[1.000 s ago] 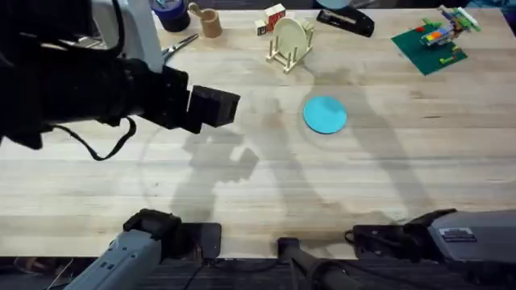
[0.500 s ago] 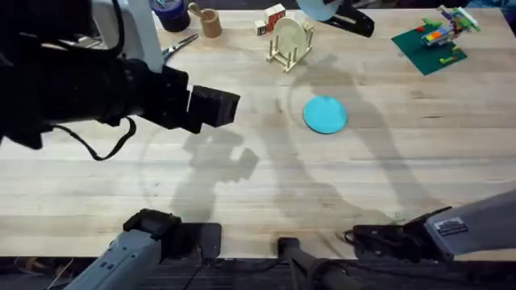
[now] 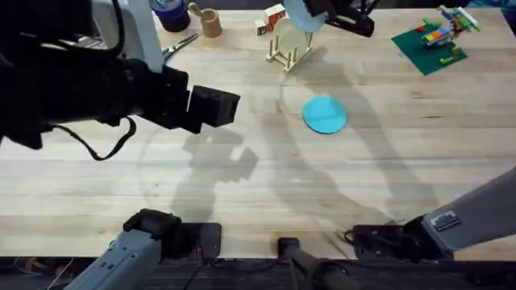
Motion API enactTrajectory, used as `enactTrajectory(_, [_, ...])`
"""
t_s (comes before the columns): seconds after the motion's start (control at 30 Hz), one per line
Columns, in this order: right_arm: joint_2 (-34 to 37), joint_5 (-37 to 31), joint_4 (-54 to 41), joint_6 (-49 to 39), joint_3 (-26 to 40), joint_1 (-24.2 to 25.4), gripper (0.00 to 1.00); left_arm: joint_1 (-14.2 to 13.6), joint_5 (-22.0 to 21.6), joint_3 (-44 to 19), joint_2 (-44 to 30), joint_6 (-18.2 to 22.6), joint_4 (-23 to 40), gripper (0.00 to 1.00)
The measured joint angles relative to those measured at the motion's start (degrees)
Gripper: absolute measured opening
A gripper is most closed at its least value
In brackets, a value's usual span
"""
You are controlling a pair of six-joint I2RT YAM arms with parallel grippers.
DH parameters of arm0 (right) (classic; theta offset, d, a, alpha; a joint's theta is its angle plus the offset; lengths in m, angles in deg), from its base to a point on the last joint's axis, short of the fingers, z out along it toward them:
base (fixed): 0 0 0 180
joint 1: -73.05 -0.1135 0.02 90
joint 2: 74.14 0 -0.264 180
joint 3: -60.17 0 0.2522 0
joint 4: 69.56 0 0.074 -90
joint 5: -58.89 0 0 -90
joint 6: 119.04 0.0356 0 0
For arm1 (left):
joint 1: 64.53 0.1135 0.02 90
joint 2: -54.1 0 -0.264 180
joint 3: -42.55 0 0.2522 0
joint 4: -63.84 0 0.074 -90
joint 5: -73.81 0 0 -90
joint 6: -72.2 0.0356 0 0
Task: Pick up the plates from the table one by one and place each into a slot on the dish rack.
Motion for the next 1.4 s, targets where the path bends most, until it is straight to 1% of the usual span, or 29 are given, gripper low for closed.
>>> enactTrajectory(0.33, [4.08,0.24,0.66,0.90,0.00,-0.51,0.030,0.00,0.00,0.00,-0.02,0.00,0.00,0.995])
enactTrajectory(0.67, [5.11,0.61,3.08,1.51,0.11,-1.14,0.030,0.00,0.00,0.00,0.00,0.00,0.00,0.995])
enactTrajectory(0.9, [8.18,0.61,4.31,1.70,0.13,-1.62,0.030,0.00,0.00,0.00,-0.02,0.00,0.00,0.995])
enactTrajectory(1.4, [11.87,0.67,6.42,1.73,0.15,-1.77,0.030,0.00,0.00,0.00,-0.01,0.00,0.00,0.995])
